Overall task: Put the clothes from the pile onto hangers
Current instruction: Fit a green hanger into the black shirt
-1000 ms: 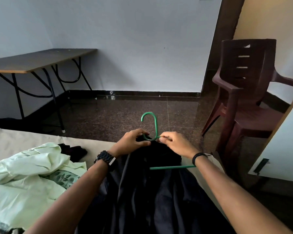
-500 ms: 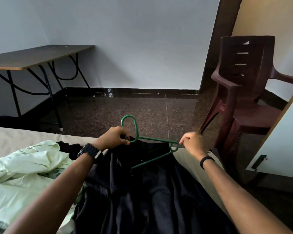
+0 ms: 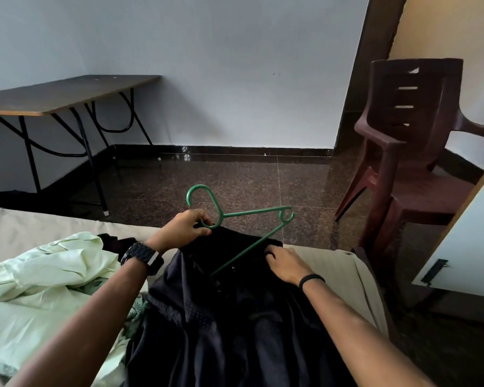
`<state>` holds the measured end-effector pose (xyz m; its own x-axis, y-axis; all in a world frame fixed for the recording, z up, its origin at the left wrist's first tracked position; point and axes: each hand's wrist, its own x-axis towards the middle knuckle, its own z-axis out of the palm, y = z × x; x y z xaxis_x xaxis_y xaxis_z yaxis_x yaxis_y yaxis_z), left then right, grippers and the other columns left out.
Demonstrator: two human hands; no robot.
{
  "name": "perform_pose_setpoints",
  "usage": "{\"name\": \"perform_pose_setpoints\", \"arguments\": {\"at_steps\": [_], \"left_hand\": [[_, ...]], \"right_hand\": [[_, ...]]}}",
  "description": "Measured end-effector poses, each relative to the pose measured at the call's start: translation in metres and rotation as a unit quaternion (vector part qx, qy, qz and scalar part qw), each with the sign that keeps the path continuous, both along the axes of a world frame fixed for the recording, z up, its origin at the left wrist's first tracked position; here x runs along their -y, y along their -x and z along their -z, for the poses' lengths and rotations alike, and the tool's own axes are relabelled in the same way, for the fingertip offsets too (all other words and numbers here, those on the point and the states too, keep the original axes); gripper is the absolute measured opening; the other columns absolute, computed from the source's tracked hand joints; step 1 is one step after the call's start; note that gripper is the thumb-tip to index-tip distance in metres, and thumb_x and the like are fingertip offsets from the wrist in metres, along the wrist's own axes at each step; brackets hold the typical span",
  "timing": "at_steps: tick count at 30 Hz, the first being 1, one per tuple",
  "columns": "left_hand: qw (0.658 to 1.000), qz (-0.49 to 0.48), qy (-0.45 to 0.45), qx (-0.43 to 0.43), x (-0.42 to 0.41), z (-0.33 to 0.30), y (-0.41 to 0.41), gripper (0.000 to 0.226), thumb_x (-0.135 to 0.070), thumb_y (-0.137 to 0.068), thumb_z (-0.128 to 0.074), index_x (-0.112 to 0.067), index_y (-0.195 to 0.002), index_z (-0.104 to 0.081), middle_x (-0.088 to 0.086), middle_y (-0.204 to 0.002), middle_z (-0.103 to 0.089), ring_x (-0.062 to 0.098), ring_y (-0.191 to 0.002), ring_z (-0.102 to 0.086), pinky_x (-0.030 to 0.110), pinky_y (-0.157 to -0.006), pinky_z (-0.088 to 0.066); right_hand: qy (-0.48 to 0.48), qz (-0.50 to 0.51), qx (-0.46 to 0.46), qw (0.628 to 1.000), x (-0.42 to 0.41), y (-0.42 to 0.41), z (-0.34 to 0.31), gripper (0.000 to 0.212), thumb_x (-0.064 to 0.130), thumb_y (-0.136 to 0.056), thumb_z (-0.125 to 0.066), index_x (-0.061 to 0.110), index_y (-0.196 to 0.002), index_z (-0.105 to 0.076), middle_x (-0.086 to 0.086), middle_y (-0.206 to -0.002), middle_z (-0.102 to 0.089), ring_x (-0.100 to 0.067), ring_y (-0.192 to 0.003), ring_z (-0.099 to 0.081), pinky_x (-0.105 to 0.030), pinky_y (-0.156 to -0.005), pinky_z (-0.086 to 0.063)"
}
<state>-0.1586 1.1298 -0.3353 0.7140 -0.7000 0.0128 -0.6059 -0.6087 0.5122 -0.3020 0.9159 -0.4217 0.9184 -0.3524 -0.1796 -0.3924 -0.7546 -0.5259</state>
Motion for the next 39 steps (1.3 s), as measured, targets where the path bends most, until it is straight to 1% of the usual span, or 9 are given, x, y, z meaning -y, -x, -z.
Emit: {"name": "perform_pose_setpoints", "arguments": {"at_steps": [2, 6, 14, 20, 26, 29, 33, 36, 39], "left_hand": [[0.999, 0.032, -0.006, 0.003, -0.002, -0.001, 0.002, 0.019, -0.010, -0.083, -0.069, -0.025, -0.092, -0.063, -0.008, -0.098, -0.064, 0.008, -0.098, -0.059, 0.018, -0.088, -0.043], [0.997, 0.064, -0.022, 0.044, -0.004, -0.001, 0.005, 0.037, 0.000, -0.080, -0.061, -0.016, -0.113, -0.068, -0.008, -0.111, -0.065, 0.005, -0.106, -0.057, 0.015, -0.097, -0.039], [0.988, 0.098, -0.072, 0.094, 0.004, -0.003, 0.013, 0.040, -0.002, -0.085, -0.056, -0.017, -0.120, -0.066, 0.000, -0.115, -0.061, 0.017, -0.109, -0.056, 0.021, -0.095, -0.038], [0.988, 0.056, -0.093, 0.110, 0.021, -0.009, 0.026, 0.035, -0.009, -0.085, -0.059, -0.021, -0.117, -0.067, 0.004, -0.113, -0.063, 0.022, -0.111, -0.055, 0.033, -0.097, -0.043], [0.996, -0.006, 0.009, 0.090, 0.032, -0.039, 0.042, 0.020, -0.020, -0.077, -0.077, -0.013, -0.095, -0.073, -0.001, -0.087, -0.062, 0.015, -0.088, -0.061, 0.020, -0.073, -0.043], [0.993, -0.028, 0.053, 0.098, 0.034, -0.054, 0.049, 0.022, -0.023, -0.073, -0.079, -0.017, -0.093, -0.072, -0.003, -0.085, -0.063, 0.019, -0.090, -0.063, 0.030, -0.077, -0.050], [0.982, -0.080, 0.120, 0.124, 0.040, -0.075, 0.057, 0.050, -0.032, -0.067, -0.083, -0.017, -0.110, -0.063, 0.001, -0.102, -0.067, 0.023, -0.099, -0.060, 0.034, -0.082, -0.049], [0.975, -0.108, 0.152, 0.122, 0.048, -0.094, 0.063, 0.044, -0.040, -0.068, -0.082, -0.015, -0.101, -0.068, 0.003, -0.104, -0.069, 0.023, -0.103, -0.060, 0.033, -0.083, -0.048], [0.973, -0.097, 0.183, 0.099, 0.054, -0.115, 0.070, 0.037, -0.040, -0.067, -0.082, -0.019, -0.093, -0.066, 0.002, -0.102, -0.067, 0.022, -0.102, -0.059, 0.034, -0.083, -0.047]], "right_hand": [[0.017, 0.064, -0.006, 0.998, 0.002, 0.000, -0.002, 0.032, 0.028, -0.099, -0.038, 0.010, -0.081, -0.057, -0.022, -0.111, -0.062, -0.035, -0.104, -0.058, -0.035, -0.078, -0.042], [0.003, 0.173, 0.009, 0.985, 0.023, 0.012, -0.004, 0.023, 0.012, -0.087, -0.054, 0.000, -0.101, -0.068, -0.022, -0.108, -0.066, -0.034, -0.106, -0.060, -0.035, -0.083, -0.047], [-0.031, 0.154, 0.041, 0.987, 0.064, 0.028, -0.036, 0.030, -0.002, -0.084, -0.058, 0.013, -0.106, -0.073, -0.005, -0.119, -0.066, -0.020, -0.111, -0.059, -0.018, -0.076, -0.039], [0.051, 0.121, 0.071, 0.989, 0.058, 0.027, -0.068, 0.033, -0.002, -0.081, -0.051, 0.019, -0.096, -0.073, -0.008, -0.121, -0.063, -0.025, -0.104, -0.062, -0.030, -0.085, -0.051], [0.076, 0.101, 0.103, 0.987, 0.042, 0.033, -0.106, 0.035, 0.006, -0.084, -0.054, 0.017, -0.116, -0.063, -0.010, -0.116, -0.063, -0.027, -0.102, -0.060, -0.032, -0.080, -0.050], [0.037, 0.107, 0.155, 0.981, 0.034, 0.038, -0.128, 0.031, 0.007, -0.086, -0.056, 0.015, -0.115, -0.065, -0.008, -0.108, -0.065, -0.024, -0.099, -0.062, -0.028, -0.077, -0.047], [-0.104, 0.150, 0.234, 0.955, 0.020, 0.046, -0.156, 0.034, 0.006, -0.081, -0.067, 0.011, -0.114, -0.065, -0.007, -0.099, -0.065, -0.019, -0.097, -0.060, -0.022, -0.076, -0.039], [-0.241, 0.148, 0.262, 0.923, 0.008, 0.056, -0.174, 0.047, 0.001, -0.077, -0.069, 0.009, -0.123, -0.061, -0.011, -0.112, -0.062, -0.020, -0.107, -0.056, -0.024, -0.081, -0.040], [-0.276, 0.125, 0.269, 0.914, 0.000, 0.071, -0.190, 0.051, -0.001, -0.078, -0.068, 0.008, -0.127, -0.055, -0.012, -0.108, -0.061, -0.021, -0.104, -0.056, -0.023, -0.078, -0.041]]}}
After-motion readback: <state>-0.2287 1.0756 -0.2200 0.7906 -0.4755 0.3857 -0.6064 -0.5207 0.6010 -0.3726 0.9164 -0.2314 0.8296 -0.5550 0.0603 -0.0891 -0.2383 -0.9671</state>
